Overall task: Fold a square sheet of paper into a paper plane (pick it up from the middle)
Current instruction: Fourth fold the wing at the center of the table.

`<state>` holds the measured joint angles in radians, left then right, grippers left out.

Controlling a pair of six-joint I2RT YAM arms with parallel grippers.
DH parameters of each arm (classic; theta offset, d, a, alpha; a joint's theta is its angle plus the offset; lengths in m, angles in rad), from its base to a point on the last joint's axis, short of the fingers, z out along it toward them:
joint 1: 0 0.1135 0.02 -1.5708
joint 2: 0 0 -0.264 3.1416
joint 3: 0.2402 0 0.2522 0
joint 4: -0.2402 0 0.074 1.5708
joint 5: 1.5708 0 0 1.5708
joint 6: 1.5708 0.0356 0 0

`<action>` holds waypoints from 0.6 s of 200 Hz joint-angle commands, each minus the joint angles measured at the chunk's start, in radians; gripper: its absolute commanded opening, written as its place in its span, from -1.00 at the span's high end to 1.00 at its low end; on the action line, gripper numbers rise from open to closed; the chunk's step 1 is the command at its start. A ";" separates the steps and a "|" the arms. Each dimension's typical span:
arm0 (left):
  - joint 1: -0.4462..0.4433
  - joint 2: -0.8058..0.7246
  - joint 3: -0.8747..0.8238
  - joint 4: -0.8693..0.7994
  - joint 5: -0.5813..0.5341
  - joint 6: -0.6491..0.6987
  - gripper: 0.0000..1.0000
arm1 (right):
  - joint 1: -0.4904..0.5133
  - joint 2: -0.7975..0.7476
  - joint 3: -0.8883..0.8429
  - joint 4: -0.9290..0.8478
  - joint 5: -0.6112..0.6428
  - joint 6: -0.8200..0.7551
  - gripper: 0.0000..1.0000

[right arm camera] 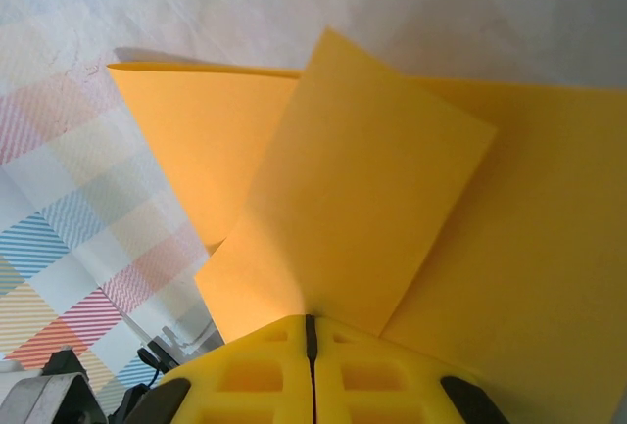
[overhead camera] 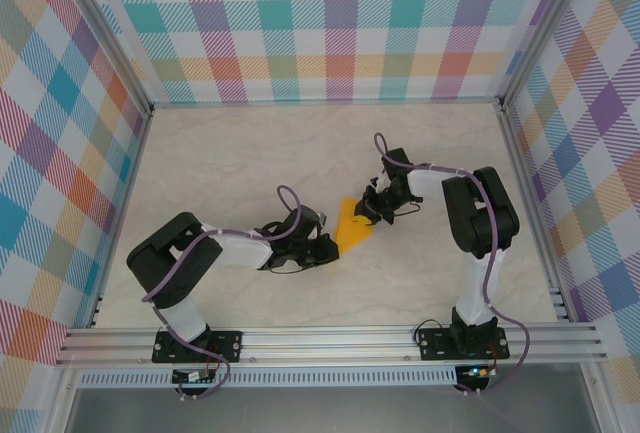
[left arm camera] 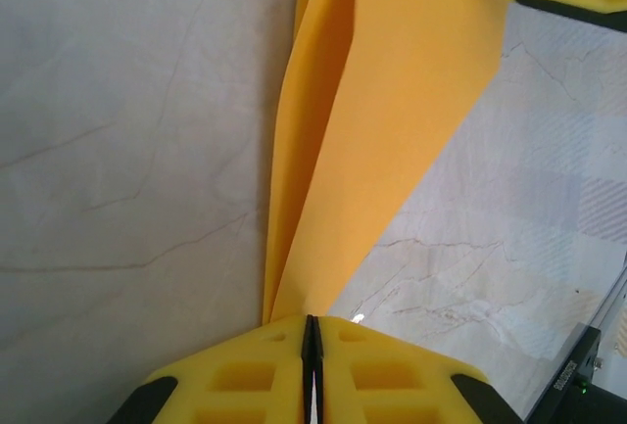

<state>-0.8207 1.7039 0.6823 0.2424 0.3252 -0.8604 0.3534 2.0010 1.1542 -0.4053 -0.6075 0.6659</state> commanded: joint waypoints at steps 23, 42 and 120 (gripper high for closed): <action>-0.006 -0.074 0.015 -0.276 0.036 0.060 0.77 | 0.011 0.120 -0.052 -0.021 0.229 -0.010 0.88; 0.000 -0.115 0.065 -0.295 0.009 0.090 0.77 | 0.012 0.120 -0.051 -0.019 0.229 -0.011 0.88; 0.002 0.064 0.264 -0.222 -0.063 0.110 0.79 | 0.012 0.114 -0.054 -0.019 0.223 -0.015 0.88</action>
<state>-0.8207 1.6852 0.9218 0.0311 0.2962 -0.7685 0.3534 2.0010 1.1542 -0.4053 -0.6079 0.6659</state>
